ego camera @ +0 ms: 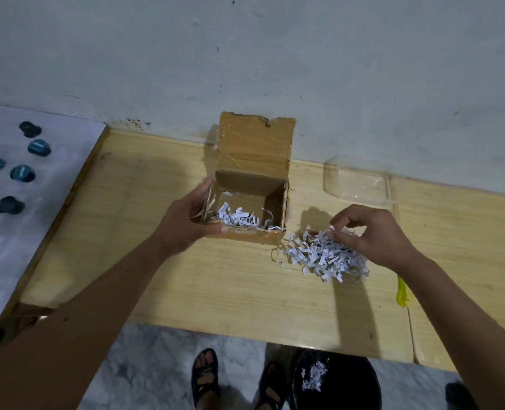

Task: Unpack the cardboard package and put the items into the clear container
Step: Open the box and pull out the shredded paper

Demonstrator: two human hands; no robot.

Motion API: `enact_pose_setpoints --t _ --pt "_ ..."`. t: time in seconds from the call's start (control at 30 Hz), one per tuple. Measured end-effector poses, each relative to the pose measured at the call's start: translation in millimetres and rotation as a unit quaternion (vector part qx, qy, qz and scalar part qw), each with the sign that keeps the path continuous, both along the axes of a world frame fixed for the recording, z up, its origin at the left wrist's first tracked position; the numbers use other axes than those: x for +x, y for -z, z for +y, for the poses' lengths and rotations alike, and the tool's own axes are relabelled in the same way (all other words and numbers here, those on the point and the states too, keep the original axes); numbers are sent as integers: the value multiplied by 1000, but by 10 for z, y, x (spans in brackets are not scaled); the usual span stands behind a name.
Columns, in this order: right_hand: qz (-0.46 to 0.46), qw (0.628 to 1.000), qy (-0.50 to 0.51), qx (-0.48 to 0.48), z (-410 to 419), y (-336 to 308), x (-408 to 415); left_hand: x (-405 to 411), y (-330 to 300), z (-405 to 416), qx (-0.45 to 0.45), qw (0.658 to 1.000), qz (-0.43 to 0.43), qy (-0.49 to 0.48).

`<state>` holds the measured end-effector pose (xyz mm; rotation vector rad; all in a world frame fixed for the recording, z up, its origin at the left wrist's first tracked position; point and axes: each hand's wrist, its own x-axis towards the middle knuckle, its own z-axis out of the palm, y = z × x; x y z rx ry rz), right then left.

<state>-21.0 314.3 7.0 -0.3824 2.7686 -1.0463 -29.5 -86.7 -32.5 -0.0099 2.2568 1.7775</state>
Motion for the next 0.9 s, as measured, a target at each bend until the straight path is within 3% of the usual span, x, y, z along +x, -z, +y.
enact_pose_setpoints --t 0.33,0.53,0.73,0.9 --pt "1 996 -25 -91 -678 -135 -145 -13 85 -49 -33 999 14 17" --pt "-17 991 -131 -3 -1108 -133 -304 -15 109 -67 -29 999 27 23" --pt "-73 987 -146 -9 -1603 -36 -572 14 99 -73 -66 995 68 22" --pt "-184 969 -159 38 -1831 8 -789 30 109 -100 -82 993 73 46"
